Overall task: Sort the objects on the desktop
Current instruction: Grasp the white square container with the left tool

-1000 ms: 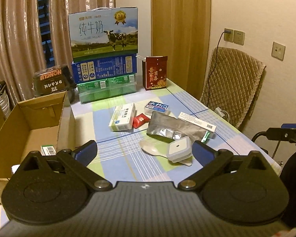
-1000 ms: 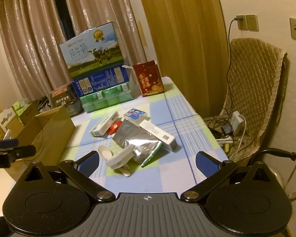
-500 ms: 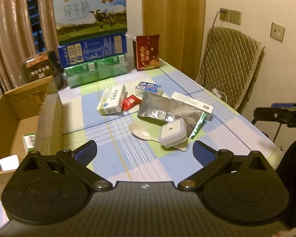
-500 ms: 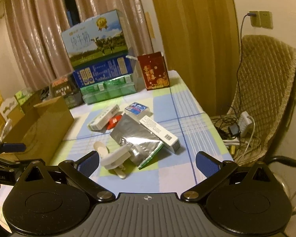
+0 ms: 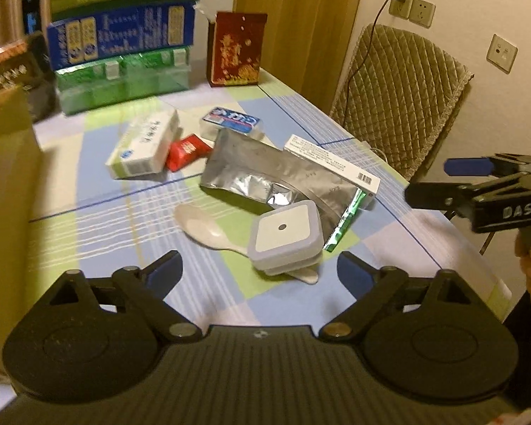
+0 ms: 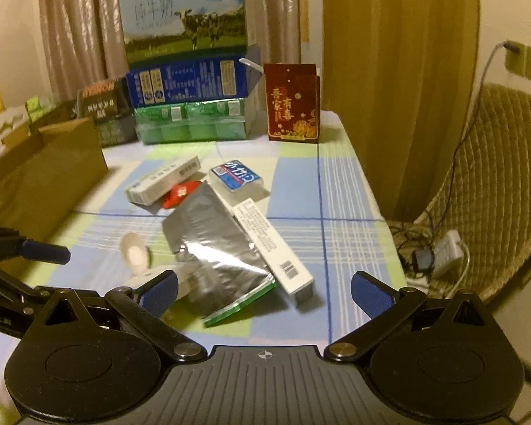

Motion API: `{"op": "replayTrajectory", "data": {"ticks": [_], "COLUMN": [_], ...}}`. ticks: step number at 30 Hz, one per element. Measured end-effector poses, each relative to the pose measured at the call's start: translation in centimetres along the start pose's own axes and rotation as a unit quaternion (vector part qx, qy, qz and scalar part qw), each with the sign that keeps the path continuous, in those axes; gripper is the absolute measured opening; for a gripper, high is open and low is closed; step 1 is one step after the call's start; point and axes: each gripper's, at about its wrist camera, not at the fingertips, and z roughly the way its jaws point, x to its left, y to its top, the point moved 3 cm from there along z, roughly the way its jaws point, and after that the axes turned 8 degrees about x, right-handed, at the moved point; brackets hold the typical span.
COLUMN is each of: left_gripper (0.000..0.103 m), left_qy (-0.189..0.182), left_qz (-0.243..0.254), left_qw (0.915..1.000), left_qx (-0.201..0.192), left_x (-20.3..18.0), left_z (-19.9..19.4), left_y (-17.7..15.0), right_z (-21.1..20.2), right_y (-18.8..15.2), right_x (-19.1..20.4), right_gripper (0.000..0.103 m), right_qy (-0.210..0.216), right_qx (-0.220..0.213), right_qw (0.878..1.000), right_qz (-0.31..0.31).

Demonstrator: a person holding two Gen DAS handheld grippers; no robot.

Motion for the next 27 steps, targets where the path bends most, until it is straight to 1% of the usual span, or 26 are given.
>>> {"op": "replayTrajectory", "data": {"ticks": [2, 5, 8, 10, 12, 14, 21, 23, 24, 25, 27], "left_gripper": [0.09, 0.089, 0.087, 0.079, 0.076, 0.073, 0.073, 0.073, 0.071, 0.063, 0.061], "left_qy": [-0.013, -0.025, -0.038, -0.042, -0.048, -0.054, -0.07, -0.073, -0.074, -0.077, -0.08], "left_qz": [-0.006, -0.009, -0.012, -0.015, -0.018, -0.022, -0.044, -0.048, -0.048, -0.048, -0.05], "left_qw": [0.9999, 0.9996, 0.9991, 0.9987, 0.9981, 0.9975, 0.996, 0.9957, 0.9955, 0.9952, 0.9948], "left_qx": [0.004, 0.008, 0.016, 0.027, 0.035, 0.04, 0.033, 0.032, 0.034, 0.034, 0.036], "left_x": [0.2, 0.1, 0.0, 0.1, 0.2, 0.2, 0.6, 0.7, 0.7, 0.7, 0.7], "left_z": [1.3, 3.1, 4.7, 5.7, 6.4, 6.7, 6.8, 6.9, 7.0, 7.1, 7.2], "left_y": [0.5, 1.1, 1.5, 1.6, 1.5, 1.4, 1.6, 1.7, 1.7, 1.7, 1.7], "right_z": [1.3, 2.8, 3.6, 4.2, 4.8, 5.2, 5.7, 5.8, 5.8, 5.8, 5.7], "right_y": [-0.2, -0.3, -0.2, 0.0, 0.1, 0.2, 0.5, 0.5, 0.5, 0.5, 0.6], "right_x": [-0.3, -1.3, -1.9, -2.1, -2.0, -1.6, -0.6, -0.5, -0.6, -0.7, -0.9], "right_gripper": [0.101, 0.101, 0.101, 0.101, 0.1, 0.1, 0.1, 0.1, 0.1, 0.1, 0.1], "right_qy": [-0.007, -0.009, -0.011, -0.002, 0.007, 0.016, 0.03, 0.028, 0.028, 0.029, 0.031], "right_qx": [0.005, 0.017, 0.023, 0.027, 0.037, 0.039, 0.04, 0.042, 0.043, 0.044, 0.042], "right_qw": [1.0, 1.0, 1.0, 1.0, 0.999, 0.999, 0.999, 0.999, 0.999, 0.999, 0.999], "right_qz": [-0.013, -0.002, -0.007, -0.009, -0.008, -0.011, -0.012, -0.011, -0.008, -0.004, 0.005]}}
